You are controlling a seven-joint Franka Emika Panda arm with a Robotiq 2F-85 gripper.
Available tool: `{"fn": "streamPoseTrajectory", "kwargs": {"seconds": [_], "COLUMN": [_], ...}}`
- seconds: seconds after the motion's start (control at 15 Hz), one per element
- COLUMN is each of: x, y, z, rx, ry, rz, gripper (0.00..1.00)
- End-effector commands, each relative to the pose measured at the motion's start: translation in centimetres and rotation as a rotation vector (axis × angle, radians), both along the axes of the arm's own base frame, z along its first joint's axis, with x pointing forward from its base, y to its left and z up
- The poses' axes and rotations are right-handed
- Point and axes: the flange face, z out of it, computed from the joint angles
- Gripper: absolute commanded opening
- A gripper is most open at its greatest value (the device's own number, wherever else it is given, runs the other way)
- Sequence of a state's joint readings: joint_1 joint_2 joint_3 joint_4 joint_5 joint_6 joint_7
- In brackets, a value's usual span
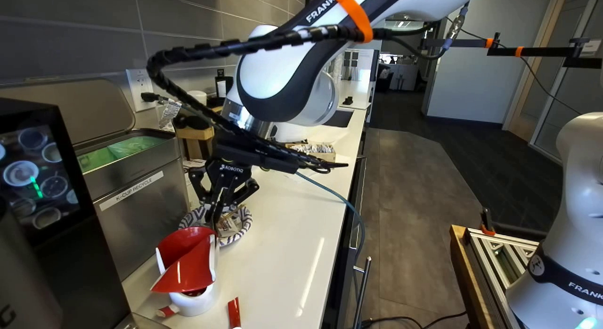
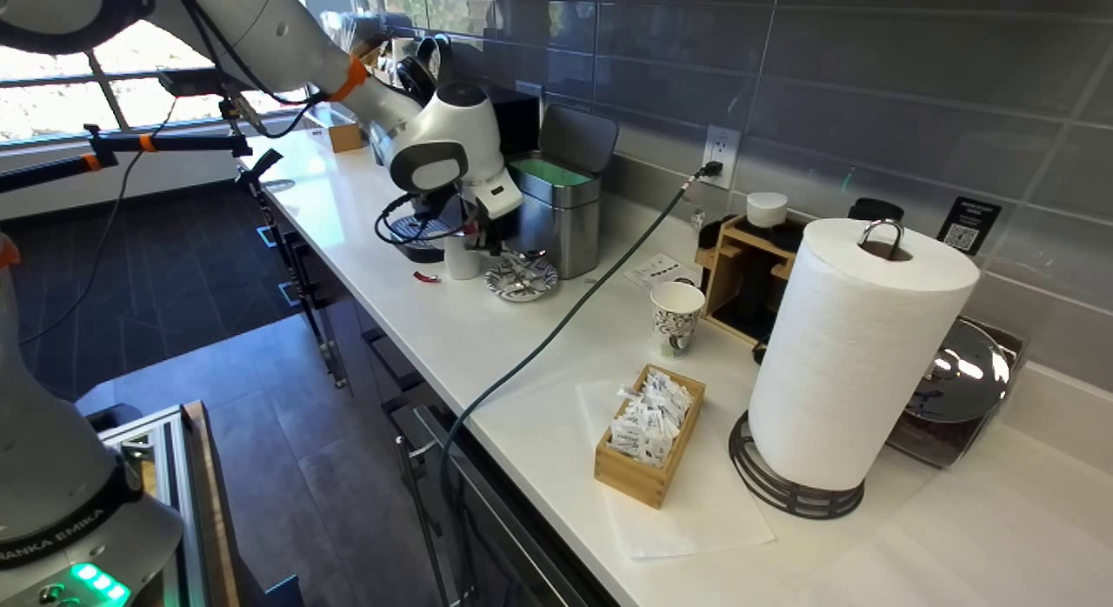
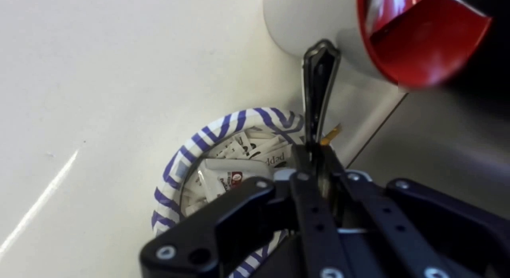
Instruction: Remove the silver spoon from the plate and put it on the counter
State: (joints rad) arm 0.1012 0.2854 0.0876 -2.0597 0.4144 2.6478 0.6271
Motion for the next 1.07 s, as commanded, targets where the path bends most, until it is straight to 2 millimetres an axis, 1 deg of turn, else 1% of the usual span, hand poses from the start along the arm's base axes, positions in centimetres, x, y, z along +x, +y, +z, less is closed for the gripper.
{"fn": "streamPoseTrajectory", "kwargs": {"seconds": [0.0,0.13,0.33,0.4,0.6,0.67,0.8,0.93,1.0], "x": [-2.2,-2.8,-3.6,-3.8,-4.3,-4.6,-4.8,-4.9,-4.9], "y": [-2.0,-3.7,-7.1,-8.3,-12.5,-13.8,-15.8,-16.4,-16.0], "z": [2.0,2.7,3.4,3.5,2.9,2.4,0.7,-1.2,-2.2], "rx": [0.061,0.084,0.111,0.114,0.083,0.061,-0.025,-0.103,-0.128], "ry": [-0.021,-0.037,-0.047,-0.044,-0.026,-0.011,0.027,0.063,0.074], "rz": [-0.014,-0.067,-0.17,-0.199,-0.255,-0.251,-0.247,-0.229,-0.215], "gripper": [0.03,0.03,0.03,0.03,0.03,0.03,0.03,0.03,0.03]}}
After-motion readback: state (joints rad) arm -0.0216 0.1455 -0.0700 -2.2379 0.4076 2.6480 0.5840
